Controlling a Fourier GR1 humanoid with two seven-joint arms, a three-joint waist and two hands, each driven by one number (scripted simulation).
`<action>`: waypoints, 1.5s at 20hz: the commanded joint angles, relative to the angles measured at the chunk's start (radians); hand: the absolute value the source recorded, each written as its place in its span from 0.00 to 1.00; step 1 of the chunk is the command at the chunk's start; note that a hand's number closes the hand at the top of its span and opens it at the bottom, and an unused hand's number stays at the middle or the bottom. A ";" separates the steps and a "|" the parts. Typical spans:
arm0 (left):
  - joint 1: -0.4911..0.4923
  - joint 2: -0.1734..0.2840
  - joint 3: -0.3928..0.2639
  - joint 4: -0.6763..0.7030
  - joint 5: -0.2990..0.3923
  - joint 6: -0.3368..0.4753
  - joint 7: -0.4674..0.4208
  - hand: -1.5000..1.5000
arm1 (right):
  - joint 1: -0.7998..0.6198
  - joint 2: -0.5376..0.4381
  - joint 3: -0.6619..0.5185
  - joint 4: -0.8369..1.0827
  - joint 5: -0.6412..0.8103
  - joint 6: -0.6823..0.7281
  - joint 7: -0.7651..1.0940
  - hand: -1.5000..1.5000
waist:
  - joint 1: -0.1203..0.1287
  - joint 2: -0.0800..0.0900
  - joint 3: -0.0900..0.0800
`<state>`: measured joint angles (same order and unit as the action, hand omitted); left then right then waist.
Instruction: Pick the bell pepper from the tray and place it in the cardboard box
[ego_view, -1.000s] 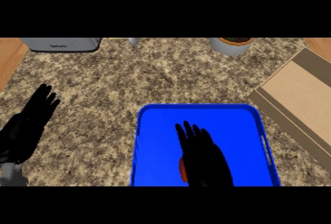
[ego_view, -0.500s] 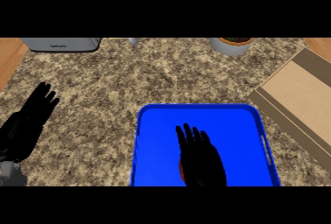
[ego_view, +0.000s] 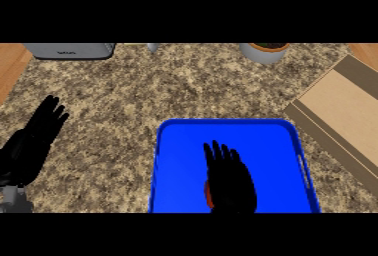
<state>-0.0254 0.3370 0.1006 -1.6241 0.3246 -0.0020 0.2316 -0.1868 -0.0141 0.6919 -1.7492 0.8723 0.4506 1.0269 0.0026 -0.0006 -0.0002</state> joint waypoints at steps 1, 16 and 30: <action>-0.010 0.016 0.027 0.001 0.009 -0.027 0.015 0.50 | -0.008 0.013 -0.005 0.015 -0.015 0.072 0.114 0.00 | 0.000 0.000 0.000; 0.009 -0.023 0.059 -0.066 -0.013 -0.040 0.064 0.50 | 0.060 0.013 0.005 0.127 0.069 -0.039 0.020 0.00 | 0.000 0.000 0.000; -0.025 -0.052 0.115 0.081 -0.036 -0.131 -0.030 0.50 | 0.017 -0.003 -0.028 0.176 0.144 -0.092 -0.169 1.00 | -0.003 0.000 0.000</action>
<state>-0.0452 0.2660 0.1668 -1.6286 0.2588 -0.0608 0.2652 -0.1804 -0.0129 0.6785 -1.5608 0.9923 0.3520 0.8786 0.0017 -0.0005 0.0001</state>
